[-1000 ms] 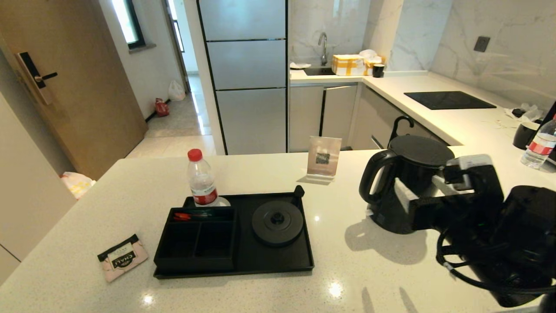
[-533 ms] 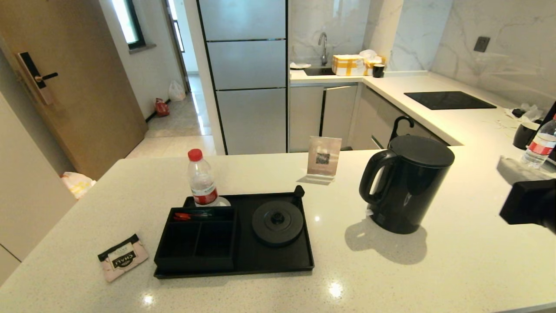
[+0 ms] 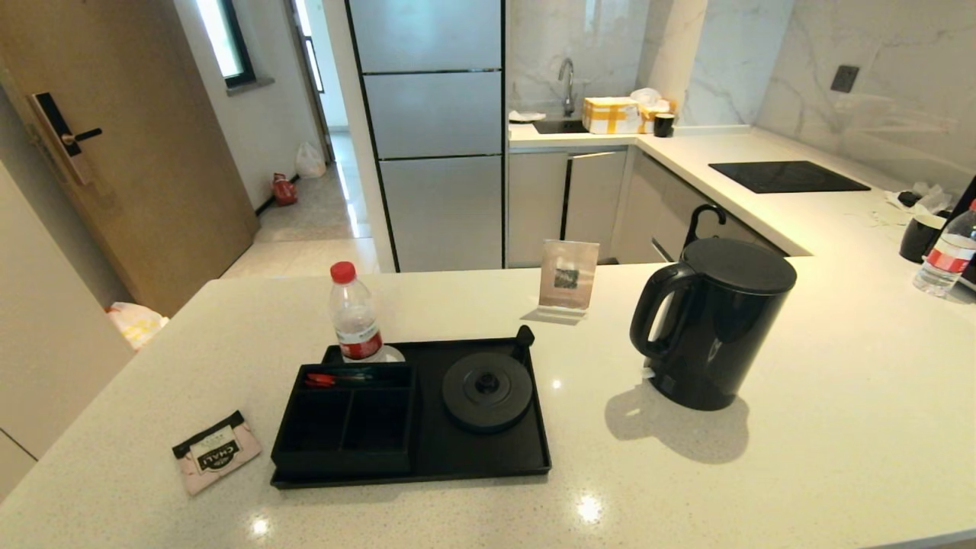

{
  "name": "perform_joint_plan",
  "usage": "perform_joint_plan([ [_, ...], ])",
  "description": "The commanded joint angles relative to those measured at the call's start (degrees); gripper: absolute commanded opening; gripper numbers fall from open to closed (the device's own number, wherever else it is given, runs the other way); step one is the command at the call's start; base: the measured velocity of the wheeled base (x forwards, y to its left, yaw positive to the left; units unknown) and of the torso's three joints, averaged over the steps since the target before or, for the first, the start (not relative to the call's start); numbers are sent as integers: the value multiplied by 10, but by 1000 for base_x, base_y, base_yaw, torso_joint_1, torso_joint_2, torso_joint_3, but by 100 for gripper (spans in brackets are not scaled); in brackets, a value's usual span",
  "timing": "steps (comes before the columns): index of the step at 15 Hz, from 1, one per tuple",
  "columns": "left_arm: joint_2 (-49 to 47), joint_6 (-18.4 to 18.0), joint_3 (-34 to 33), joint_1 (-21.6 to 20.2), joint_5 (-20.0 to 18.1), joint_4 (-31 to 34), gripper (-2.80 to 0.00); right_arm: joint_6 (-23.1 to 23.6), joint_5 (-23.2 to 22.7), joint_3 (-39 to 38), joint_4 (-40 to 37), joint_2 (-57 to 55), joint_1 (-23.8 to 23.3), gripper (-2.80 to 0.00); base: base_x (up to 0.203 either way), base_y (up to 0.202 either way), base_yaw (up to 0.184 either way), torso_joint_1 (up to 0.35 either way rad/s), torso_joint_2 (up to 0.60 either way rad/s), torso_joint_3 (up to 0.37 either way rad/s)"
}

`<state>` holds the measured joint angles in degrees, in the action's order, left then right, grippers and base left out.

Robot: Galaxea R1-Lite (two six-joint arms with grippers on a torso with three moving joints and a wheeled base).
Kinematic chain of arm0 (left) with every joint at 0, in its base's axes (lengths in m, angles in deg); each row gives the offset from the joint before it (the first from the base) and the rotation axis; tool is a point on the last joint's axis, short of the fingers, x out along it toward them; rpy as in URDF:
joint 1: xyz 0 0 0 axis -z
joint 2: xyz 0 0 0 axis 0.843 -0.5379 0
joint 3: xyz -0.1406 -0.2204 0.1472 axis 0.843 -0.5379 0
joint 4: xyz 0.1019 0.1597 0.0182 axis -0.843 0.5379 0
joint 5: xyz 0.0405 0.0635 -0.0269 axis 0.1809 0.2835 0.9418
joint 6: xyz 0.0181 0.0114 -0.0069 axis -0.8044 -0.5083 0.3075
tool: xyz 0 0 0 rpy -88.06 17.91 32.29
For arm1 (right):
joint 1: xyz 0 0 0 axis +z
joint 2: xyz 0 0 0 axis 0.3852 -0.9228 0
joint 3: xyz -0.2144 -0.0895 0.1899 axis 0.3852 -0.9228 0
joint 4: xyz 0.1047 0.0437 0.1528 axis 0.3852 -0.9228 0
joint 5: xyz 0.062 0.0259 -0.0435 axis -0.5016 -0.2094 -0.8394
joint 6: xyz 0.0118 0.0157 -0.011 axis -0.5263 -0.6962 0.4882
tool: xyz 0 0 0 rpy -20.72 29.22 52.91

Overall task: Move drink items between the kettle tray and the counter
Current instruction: Return the tea bag to its original position

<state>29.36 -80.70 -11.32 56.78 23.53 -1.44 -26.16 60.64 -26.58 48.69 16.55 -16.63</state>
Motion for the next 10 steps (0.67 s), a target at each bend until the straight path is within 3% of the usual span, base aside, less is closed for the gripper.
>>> perform_joint_plan([
  [1, 1, 0, 0, 0, 0, 0, -280, 7, -23, 28, -150, 154, -49, -280, 0, 0, 0, 0, 0, 0],
  [3, 0, 0, 0, 0, 0, 0, -280, 9, -68, 10, -194, 220, -58, -280, 0, 0, 0, 0, 0, 0],
  [5, 0, 0, 0, 0, 0, 0, -280, -44, -128, -57, -170, 227, -61, -280, 0, 0, 0, 0, 0, 0],
  [9, 0, 0, 0, 1, 0, 0, -280, -78, -277, -270, 74, 227, -62, -280, 0, 0, 0, 0, 0, 0],
  [10, 0, 0, 0, 0, 0, 0, -280, -68, -299, -312, 117, 227, -62, -280, 0, 0, 0, 0, 0, 0],
])
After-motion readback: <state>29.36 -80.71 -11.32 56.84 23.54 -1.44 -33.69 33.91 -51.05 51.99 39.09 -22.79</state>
